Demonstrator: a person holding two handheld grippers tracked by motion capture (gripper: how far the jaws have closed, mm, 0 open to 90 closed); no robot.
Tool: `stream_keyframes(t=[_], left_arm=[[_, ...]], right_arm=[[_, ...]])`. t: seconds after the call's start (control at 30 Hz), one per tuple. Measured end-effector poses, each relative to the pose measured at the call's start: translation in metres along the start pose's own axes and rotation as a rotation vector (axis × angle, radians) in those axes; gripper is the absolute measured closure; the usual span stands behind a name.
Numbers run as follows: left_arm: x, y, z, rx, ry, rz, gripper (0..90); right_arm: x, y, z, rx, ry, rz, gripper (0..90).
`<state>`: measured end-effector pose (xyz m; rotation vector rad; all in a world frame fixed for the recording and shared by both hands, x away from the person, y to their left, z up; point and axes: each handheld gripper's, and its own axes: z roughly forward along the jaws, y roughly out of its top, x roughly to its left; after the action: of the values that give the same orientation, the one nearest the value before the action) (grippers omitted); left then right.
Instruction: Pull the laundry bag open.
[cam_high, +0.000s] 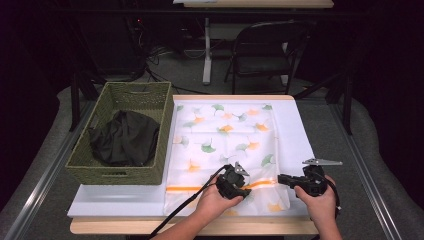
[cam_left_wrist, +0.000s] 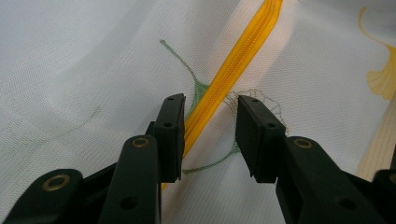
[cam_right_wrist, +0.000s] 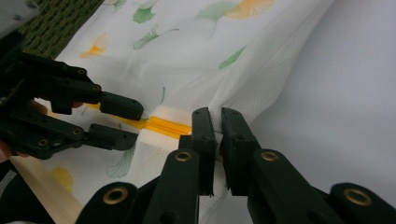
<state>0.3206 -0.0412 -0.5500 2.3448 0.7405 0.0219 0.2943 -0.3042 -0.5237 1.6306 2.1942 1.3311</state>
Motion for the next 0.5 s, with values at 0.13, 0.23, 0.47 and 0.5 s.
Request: stream_keyframes(t=[0.13, 0.23, 0.47, 0.5], left_arm=[[0.001, 0.000, 0.000, 0.002, -0.006, -0.007, 62.7], [0.001, 0.000, 0.000, -0.001, -0.004, -0.007, 62.7], [0.001, -0.001, 0.000, -0.002, -0.003, -0.006, 62.6], [0.001, -0.001, 0.000, -0.002, -0.002, -0.005, 62.6]], right_arm=[[0.006, 0.008, -0.003, -0.015, 0.019, -0.012, 84.4], [0.009, 0.015, -0.008, -0.039, 0.044, -0.007, 84.5], [0.031, 0.034, -0.010, -0.047, 0.094, -0.055, 84.6], [0.035, 0.036, -0.008, -0.042, 0.099, -0.066, 84.6]])
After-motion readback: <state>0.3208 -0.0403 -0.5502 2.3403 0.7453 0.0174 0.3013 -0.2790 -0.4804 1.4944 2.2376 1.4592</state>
